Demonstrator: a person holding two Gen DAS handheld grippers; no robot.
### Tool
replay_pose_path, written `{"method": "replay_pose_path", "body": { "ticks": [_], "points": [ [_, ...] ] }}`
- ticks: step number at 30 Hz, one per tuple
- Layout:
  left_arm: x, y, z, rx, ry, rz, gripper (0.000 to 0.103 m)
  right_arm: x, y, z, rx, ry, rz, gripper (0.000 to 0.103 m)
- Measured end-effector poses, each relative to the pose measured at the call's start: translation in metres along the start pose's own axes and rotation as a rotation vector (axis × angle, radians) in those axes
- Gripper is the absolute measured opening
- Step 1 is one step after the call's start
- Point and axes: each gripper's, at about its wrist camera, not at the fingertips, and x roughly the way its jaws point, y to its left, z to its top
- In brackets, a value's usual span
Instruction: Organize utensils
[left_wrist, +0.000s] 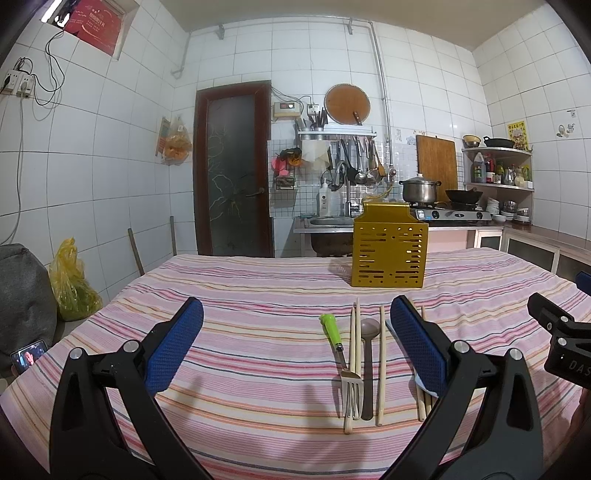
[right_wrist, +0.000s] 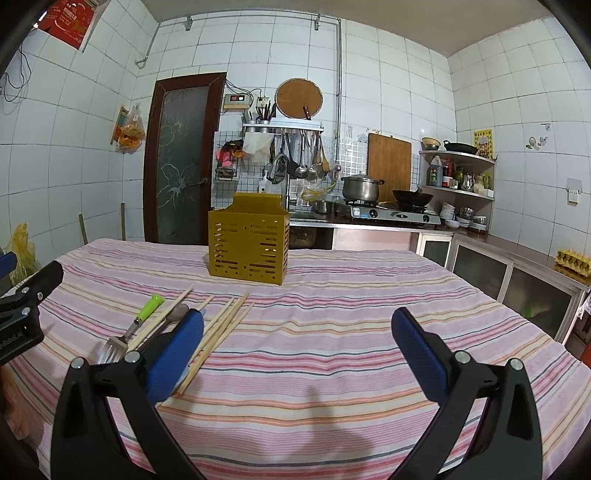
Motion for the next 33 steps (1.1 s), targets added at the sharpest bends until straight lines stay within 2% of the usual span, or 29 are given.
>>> {"method": "replay_pose_path", "body": {
  "ticks": [33],
  "points": [
    [-0.006,-0.009,0.002,0.003,-0.001,-0.001,0.098,-0.003,-0.005,0.001,0.023,-0.005,0.005,0.099]
  ]
}}
